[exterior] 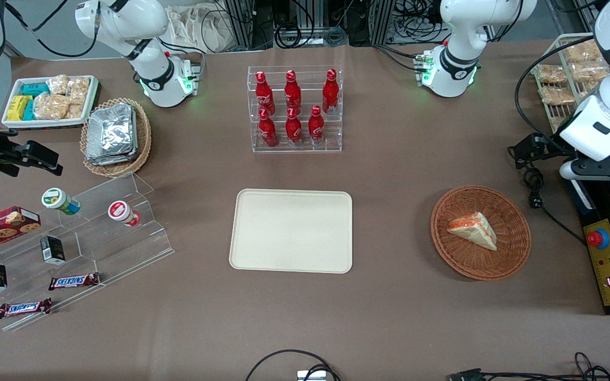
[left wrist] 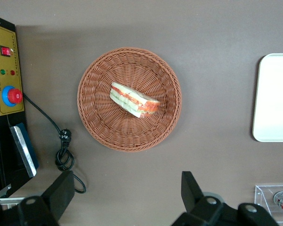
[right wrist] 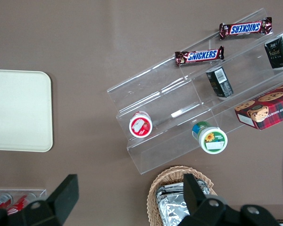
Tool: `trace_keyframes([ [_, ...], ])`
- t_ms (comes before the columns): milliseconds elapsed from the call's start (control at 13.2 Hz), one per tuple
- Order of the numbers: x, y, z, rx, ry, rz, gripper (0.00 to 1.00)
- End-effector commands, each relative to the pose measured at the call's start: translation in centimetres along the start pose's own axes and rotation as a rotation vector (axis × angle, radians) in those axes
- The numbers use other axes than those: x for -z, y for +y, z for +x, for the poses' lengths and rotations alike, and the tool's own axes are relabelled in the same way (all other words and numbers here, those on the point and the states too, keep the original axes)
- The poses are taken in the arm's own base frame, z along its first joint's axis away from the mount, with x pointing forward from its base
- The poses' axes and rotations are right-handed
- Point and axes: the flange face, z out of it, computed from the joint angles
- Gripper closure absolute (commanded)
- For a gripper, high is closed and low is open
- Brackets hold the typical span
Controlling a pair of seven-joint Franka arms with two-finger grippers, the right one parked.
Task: Place sandwich from basket to tray
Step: 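Move the open left gripper down over the wrapped sandwich in the basket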
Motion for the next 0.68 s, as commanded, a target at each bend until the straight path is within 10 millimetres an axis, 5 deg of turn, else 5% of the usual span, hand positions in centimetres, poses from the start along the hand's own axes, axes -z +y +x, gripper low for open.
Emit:
trace_keyframes([
  [0,-0.4,-0.4,0.2,0.091,-0.018,-0.011,0.00],
  [378,-4.8,-2.0,3.1,0.683,-0.046,-0.065,0.00],
  [605,-7.9,-2.4,4.0,0.819,-0.057,-0.050,0.00],
])
